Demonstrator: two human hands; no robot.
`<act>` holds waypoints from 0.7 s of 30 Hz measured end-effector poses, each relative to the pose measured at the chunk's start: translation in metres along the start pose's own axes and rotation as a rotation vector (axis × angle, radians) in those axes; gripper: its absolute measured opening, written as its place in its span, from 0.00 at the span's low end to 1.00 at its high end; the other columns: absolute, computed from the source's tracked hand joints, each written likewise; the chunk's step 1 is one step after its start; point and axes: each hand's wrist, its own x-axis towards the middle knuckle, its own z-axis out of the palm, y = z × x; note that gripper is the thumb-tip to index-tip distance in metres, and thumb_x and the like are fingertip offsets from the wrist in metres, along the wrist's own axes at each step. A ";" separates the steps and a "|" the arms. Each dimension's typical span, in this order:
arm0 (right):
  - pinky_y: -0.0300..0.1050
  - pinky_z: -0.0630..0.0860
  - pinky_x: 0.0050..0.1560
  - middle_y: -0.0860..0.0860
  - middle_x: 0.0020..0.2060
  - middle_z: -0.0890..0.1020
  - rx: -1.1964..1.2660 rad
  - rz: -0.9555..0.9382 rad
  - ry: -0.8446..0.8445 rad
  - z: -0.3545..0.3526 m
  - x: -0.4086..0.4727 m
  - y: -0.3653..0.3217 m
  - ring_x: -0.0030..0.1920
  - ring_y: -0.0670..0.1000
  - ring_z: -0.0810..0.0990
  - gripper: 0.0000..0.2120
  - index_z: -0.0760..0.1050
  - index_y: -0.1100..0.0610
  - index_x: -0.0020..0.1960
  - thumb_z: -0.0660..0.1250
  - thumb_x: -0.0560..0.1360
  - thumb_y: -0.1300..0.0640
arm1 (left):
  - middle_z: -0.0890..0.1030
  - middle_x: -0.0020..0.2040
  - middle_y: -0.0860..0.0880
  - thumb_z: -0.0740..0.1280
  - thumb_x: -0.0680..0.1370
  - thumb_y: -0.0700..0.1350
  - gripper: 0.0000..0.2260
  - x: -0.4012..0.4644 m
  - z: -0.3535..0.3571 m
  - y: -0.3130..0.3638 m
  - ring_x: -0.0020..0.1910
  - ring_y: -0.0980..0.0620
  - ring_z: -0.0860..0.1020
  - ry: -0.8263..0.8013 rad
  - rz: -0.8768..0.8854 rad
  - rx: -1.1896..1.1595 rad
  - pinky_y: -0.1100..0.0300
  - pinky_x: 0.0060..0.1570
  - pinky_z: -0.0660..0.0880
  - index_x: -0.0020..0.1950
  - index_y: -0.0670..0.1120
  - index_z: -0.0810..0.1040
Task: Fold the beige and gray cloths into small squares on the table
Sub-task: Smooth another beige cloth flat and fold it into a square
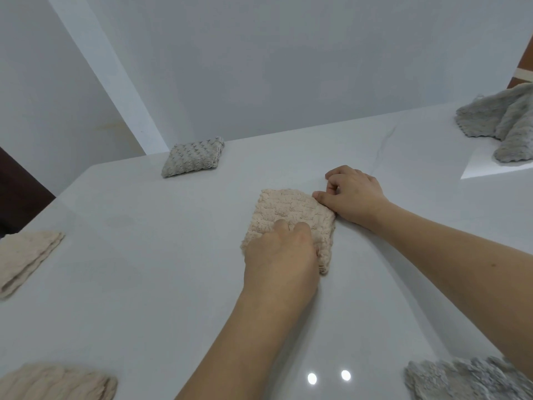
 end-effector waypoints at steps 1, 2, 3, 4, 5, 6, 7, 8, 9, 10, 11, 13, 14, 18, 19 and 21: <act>0.48 0.57 0.66 0.43 0.61 0.73 0.000 0.000 0.000 0.000 0.000 0.000 0.62 0.48 0.70 0.16 0.74 0.51 0.39 0.62 0.75 0.40 | 0.74 0.53 0.49 0.57 0.82 0.53 0.09 0.001 0.000 -0.001 0.43 0.48 0.74 0.004 0.006 -0.009 0.56 0.34 0.63 0.56 0.51 0.71; 0.48 0.57 0.65 0.43 0.61 0.73 -0.001 0.000 0.000 0.000 0.000 0.000 0.62 0.48 0.70 0.16 0.74 0.51 0.39 0.62 0.75 0.40 | 0.73 0.54 0.50 0.57 0.81 0.56 0.11 0.002 0.001 -0.003 0.47 0.47 0.75 -0.002 0.009 -0.018 0.56 0.37 0.65 0.57 0.51 0.71; 0.48 0.57 0.65 0.43 0.61 0.73 0.000 0.003 -0.002 -0.001 0.000 -0.001 0.62 0.48 0.70 0.16 0.74 0.51 0.39 0.62 0.75 0.40 | 0.73 0.55 0.50 0.57 0.81 0.58 0.12 0.003 0.002 -0.004 0.51 0.47 0.74 -0.009 0.008 -0.031 0.55 0.40 0.67 0.58 0.52 0.71; 0.47 0.57 0.65 0.43 0.61 0.73 -0.001 0.005 -0.002 -0.001 -0.001 -0.001 0.62 0.48 0.70 0.15 0.74 0.51 0.39 0.62 0.75 0.40 | 0.72 0.57 0.50 0.57 0.80 0.59 0.13 0.004 0.002 -0.006 0.55 0.47 0.73 -0.016 0.006 -0.046 0.55 0.42 0.68 0.58 0.53 0.71; 0.47 0.57 0.65 0.43 0.61 0.73 -0.002 0.008 -0.002 -0.001 -0.001 -0.003 0.62 0.49 0.70 0.14 0.73 0.50 0.39 0.62 0.74 0.40 | 0.71 0.58 0.50 0.58 0.80 0.60 0.14 0.004 0.002 -0.008 0.56 0.47 0.72 -0.021 0.005 -0.061 0.54 0.43 0.68 0.59 0.53 0.71; 0.47 0.58 0.65 0.43 0.60 0.73 -0.007 0.009 0.001 -0.001 -0.002 -0.004 0.62 0.49 0.70 0.13 0.73 0.50 0.39 0.62 0.74 0.41 | 0.71 0.58 0.50 0.58 0.79 0.61 0.15 0.004 0.003 -0.009 0.57 0.47 0.71 -0.029 0.004 -0.070 0.54 0.44 0.69 0.59 0.54 0.70; 0.47 0.58 0.64 0.43 0.59 0.73 -0.011 0.011 0.003 -0.001 -0.002 -0.005 0.62 0.49 0.70 0.12 0.72 0.49 0.39 0.62 0.74 0.41 | 0.71 0.59 0.51 0.58 0.79 0.61 0.15 0.005 0.003 -0.010 0.57 0.48 0.70 -0.037 0.004 -0.074 0.54 0.45 0.69 0.60 0.54 0.70; 0.47 0.58 0.64 0.43 0.58 0.73 -0.014 0.012 0.004 -0.002 -0.003 -0.005 0.61 0.50 0.70 0.11 0.72 0.48 0.39 0.62 0.74 0.42 | 0.71 0.59 0.51 0.58 0.78 0.62 0.16 0.005 0.003 -0.011 0.58 0.48 0.70 -0.044 0.005 -0.076 0.54 0.46 0.69 0.60 0.54 0.70; 0.48 0.58 0.64 0.43 0.58 0.73 -0.013 0.015 0.000 -0.002 -0.003 -0.006 0.62 0.49 0.70 0.11 0.72 0.47 0.38 0.61 0.74 0.42 | 0.71 0.59 0.51 0.59 0.78 0.63 0.17 0.007 0.003 -0.012 0.58 0.48 0.70 -0.049 0.004 -0.079 0.54 0.46 0.69 0.61 0.55 0.70; 0.48 0.58 0.65 0.43 0.59 0.73 -0.004 0.019 -0.007 -0.002 -0.003 -0.006 0.62 0.49 0.69 0.11 0.72 0.47 0.38 0.61 0.74 0.42 | 0.71 0.60 0.51 0.59 0.77 0.63 0.18 0.009 0.003 -0.013 0.59 0.47 0.70 -0.056 0.002 -0.081 0.54 0.46 0.68 0.61 0.55 0.70; 0.48 0.57 0.66 0.42 0.60 0.73 0.010 0.023 -0.014 -0.003 -0.003 -0.006 0.63 0.48 0.68 0.13 0.74 0.47 0.37 0.60 0.75 0.41 | 0.71 0.61 0.51 0.59 0.76 0.64 0.20 0.010 0.003 -0.015 0.59 0.47 0.70 -0.060 0.000 -0.082 0.54 0.46 0.67 0.63 0.55 0.69; 0.48 0.56 0.67 0.42 0.62 0.72 0.035 0.029 -0.023 -0.003 -0.003 -0.005 0.64 0.47 0.67 0.17 0.78 0.48 0.38 0.58 0.76 0.40 | 0.71 0.63 0.51 0.60 0.75 0.65 0.23 0.013 0.004 -0.017 0.61 0.48 0.70 -0.073 -0.008 -0.075 0.54 0.46 0.66 0.65 0.54 0.68; 0.48 0.56 0.67 0.41 0.62 0.72 0.036 0.029 -0.023 -0.003 -0.003 -0.005 0.65 0.46 0.67 0.18 0.80 0.48 0.40 0.58 0.76 0.39 | 0.70 0.64 0.51 0.60 0.75 0.66 0.25 0.015 0.004 -0.017 0.62 0.48 0.69 -0.084 -0.016 -0.074 0.54 0.47 0.66 0.66 0.52 0.67; 0.48 0.56 0.67 0.41 0.62 0.71 0.022 0.036 -0.029 -0.003 -0.002 -0.005 0.64 0.46 0.67 0.15 0.79 0.47 0.38 0.60 0.75 0.41 | 0.68 0.65 0.50 0.63 0.73 0.64 0.28 0.022 0.006 -0.020 0.65 0.48 0.65 -0.140 -0.042 -0.146 0.54 0.52 0.66 0.67 0.49 0.66; 0.47 0.56 0.67 0.41 0.63 0.71 0.028 0.044 -0.036 -0.004 -0.002 -0.005 0.64 0.46 0.67 0.13 0.78 0.47 0.37 0.61 0.74 0.44 | 0.68 0.65 0.50 0.64 0.72 0.62 0.29 0.026 0.006 -0.024 0.65 0.48 0.64 -0.171 -0.045 -0.200 0.55 0.55 0.66 0.68 0.49 0.65; 0.46 0.56 0.66 0.40 0.62 0.72 0.040 0.061 -0.042 -0.003 -0.002 -0.007 0.64 0.46 0.67 0.08 0.77 0.47 0.37 0.62 0.72 0.48 | 0.65 0.68 0.49 0.65 0.70 0.60 0.34 0.036 0.005 -0.037 0.68 0.48 0.60 -0.267 -0.051 -0.289 0.55 0.64 0.62 0.72 0.50 0.61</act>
